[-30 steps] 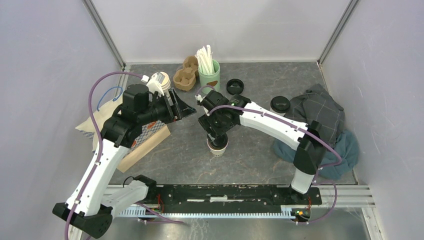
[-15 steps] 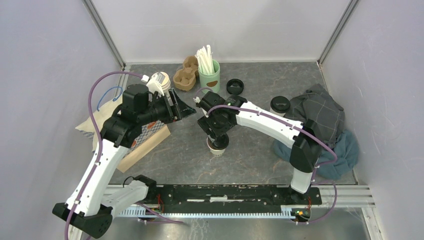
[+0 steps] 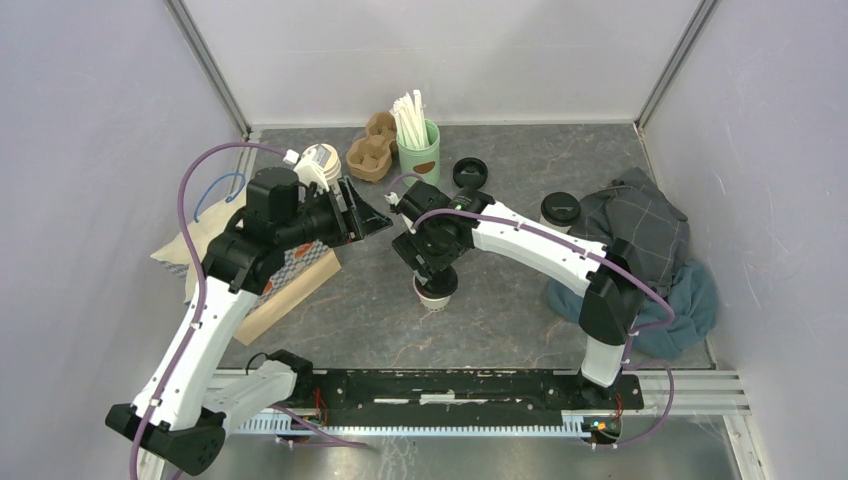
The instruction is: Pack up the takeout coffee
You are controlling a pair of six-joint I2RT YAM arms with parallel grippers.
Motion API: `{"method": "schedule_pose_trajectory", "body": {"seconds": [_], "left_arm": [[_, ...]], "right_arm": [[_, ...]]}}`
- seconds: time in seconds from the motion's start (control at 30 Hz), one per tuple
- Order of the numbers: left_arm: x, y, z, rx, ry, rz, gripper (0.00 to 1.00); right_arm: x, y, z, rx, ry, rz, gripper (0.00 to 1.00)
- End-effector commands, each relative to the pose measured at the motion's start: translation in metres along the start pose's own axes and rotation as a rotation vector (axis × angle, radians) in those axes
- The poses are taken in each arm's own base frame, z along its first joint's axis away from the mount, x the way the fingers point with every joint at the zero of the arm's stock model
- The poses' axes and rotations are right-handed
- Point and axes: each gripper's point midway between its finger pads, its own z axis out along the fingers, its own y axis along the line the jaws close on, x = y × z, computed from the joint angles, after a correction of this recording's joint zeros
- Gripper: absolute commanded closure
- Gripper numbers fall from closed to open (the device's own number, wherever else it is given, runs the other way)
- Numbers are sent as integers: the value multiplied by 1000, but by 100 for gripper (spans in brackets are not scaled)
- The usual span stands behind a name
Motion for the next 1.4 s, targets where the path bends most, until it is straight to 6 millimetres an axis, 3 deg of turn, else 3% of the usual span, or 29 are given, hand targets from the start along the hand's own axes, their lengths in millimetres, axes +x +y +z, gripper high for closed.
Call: {"method": "schedule_pose_trajectory", "body": {"seconds": [0.0,0.17,0.3,0.53,0.67,0.8,0.93,1.03,1.13,1.37], "left_arm": [[-7,-2,-3,7,-25,49,27],[-6,0,-2,3,-24,43,26],[-3,3,0,-5,-20,32,26],[21,9,23,28,97,-64,24],[53,7,50,27,222,-108,18],[83,22,74,-125,315,-130,18],[93,40,86,-198,334,-181,19],[107,53,92,-230,357,-224,19],[109,64,93,-262,332,-225,19],[129,64,103,-178,363,-275,27]], "right_arm": [[-10,3,-8,-10,-35,-20,17],[-17,7,-14,-26,-57,-24,16],[-31,5,-35,-41,-134,-6,15],[-29,-37,-71,-103,-274,103,14],[-10,-62,-53,-274,-350,192,10],[5,-53,-28,-509,-335,217,12],[9,-54,-12,-584,-343,220,16],[10,-43,-5,-707,-325,213,22],[7,-37,-3,-763,-324,211,25],[9,-32,-2,-815,-322,202,27]]}}
